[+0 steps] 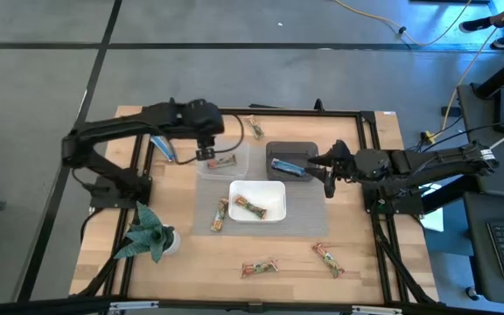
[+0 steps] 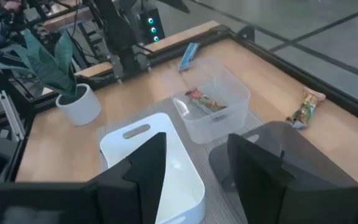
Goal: Pick and place Granola Bars by type
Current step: Put the blue granola bar into the black bin
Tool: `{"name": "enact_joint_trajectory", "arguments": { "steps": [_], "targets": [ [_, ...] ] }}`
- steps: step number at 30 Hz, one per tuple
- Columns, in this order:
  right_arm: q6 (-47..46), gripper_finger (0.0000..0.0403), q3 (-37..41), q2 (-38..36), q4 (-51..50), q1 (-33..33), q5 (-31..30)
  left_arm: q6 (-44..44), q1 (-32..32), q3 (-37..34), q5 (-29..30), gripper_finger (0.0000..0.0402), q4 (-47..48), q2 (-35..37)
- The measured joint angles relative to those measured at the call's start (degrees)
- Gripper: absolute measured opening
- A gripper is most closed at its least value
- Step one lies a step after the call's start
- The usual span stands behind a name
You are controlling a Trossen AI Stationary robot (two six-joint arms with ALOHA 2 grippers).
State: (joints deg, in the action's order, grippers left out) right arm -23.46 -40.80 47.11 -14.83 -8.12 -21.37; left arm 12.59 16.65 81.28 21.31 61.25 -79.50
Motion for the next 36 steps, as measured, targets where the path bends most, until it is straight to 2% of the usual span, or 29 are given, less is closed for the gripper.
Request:
{"name": "enact_joint_trajectory", "arguments": {
  "steps": [6,11,19,25,31,36],
  "targets": [
    [0.00,0.0174,0.00,0.00,0.68,0.02,0.00,-4.23,-0.03,0.00,-2.13,0.0172,0.37,5.50],
    [-0.02,0.0174,0.00,0.00,0.70,0.01,0.00,-4.34,-0.05,0.00,-4.78,0.0176,0.49,6.94],
    [1.56,0.0174,0.00,0.00,0.52,0.02,-0.02,-4.32,-0.05,0.00,-4.35,0.0235,4.03,6.92],
    [2.94,0.0174,0.00,0.00,0.50,0.02,-0.04,-3.39,1.20,-0.02,-0.78,0.0279,9.50,6.92],
    [3.12,0.0174,0.00,0.00,0.50,0.00,-0.04,-6.35,1.96,-0.02,-0.80,0.0287,9.53,6.90],
    [3.68,0.0174,0.00,0.00,0.47,0.01,-0.04,-3.93,1.96,-0.02,-1.53,0.0284,9.65,6.88]
  ]
}}
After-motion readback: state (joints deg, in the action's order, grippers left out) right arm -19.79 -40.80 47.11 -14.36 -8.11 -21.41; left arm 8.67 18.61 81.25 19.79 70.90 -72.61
